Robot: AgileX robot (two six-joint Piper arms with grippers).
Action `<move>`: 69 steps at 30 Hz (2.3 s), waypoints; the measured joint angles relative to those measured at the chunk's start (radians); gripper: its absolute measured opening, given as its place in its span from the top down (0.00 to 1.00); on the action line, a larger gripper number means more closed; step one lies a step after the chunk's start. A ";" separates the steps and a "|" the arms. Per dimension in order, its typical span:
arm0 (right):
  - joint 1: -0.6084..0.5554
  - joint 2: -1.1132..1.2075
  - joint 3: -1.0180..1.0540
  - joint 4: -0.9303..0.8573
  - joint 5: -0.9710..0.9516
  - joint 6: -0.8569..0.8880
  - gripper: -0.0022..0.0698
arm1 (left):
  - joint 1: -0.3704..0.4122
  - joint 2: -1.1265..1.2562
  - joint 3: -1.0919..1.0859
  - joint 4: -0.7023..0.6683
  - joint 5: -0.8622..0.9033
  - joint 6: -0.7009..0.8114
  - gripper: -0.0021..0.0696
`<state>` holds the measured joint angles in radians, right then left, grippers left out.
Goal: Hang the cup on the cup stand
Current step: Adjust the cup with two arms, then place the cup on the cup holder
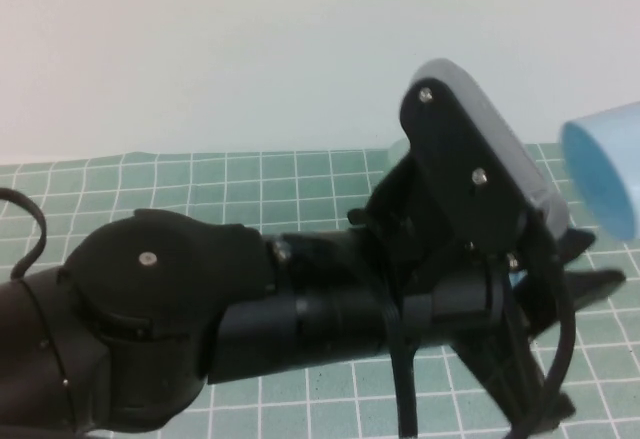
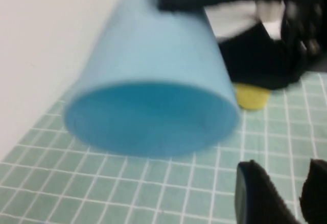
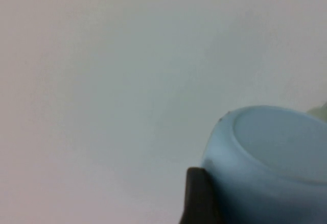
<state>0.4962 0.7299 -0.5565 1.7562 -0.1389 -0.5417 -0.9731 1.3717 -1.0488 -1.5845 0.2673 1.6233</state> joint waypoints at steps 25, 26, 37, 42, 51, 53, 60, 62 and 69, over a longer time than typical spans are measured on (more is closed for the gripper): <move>0.000 0.112 -0.097 -0.535 -0.205 -0.657 0.29 | 0.372 -0.012 0.000 0.894 0.351 -0.818 0.97; 0.000 0.142 -0.109 -0.547 -0.205 -0.657 0.29 | 0.380 -0.019 0.000 0.894 0.356 -0.818 0.97; 0.000 0.560 -0.294 -0.635 -0.271 -0.657 0.30 | 0.383 -0.063 0.000 0.887 0.454 -0.841 0.97; 0.000 0.719 -0.388 -0.685 -0.274 -0.590 0.30 | 0.383 -0.072 0.000 0.882 0.481 -0.853 0.97; 0.000 0.905 -0.479 -0.720 -0.274 -0.422 0.30 | 0.383 -0.074 0.000 0.882 0.494 -0.856 0.97; 0.000 0.934 -0.483 -0.723 -0.274 -0.419 0.30 | 0.383 -0.074 0.000 0.882 0.494 -0.856 0.97; 0.000 1.000 -0.486 -0.780 -0.272 -0.402 0.30 | 0.383 -0.074 0.000 0.880 0.494 -0.856 0.97; 0.000 1.008 -0.486 -0.793 -0.268 -0.402 0.30 | 0.383 -0.074 0.000 0.880 0.496 -0.856 0.97; 0.000 1.013 -0.486 -0.806 -0.254 -0.402 0.24 | 0.383 -0.074 0.000 0.880 0.502 -0.856 0.97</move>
<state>0.4962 1.7427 -1.0420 0.9498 -0.3924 -0.9436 -0.5905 1.2979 -1.0488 -0.7041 0.7689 0.7669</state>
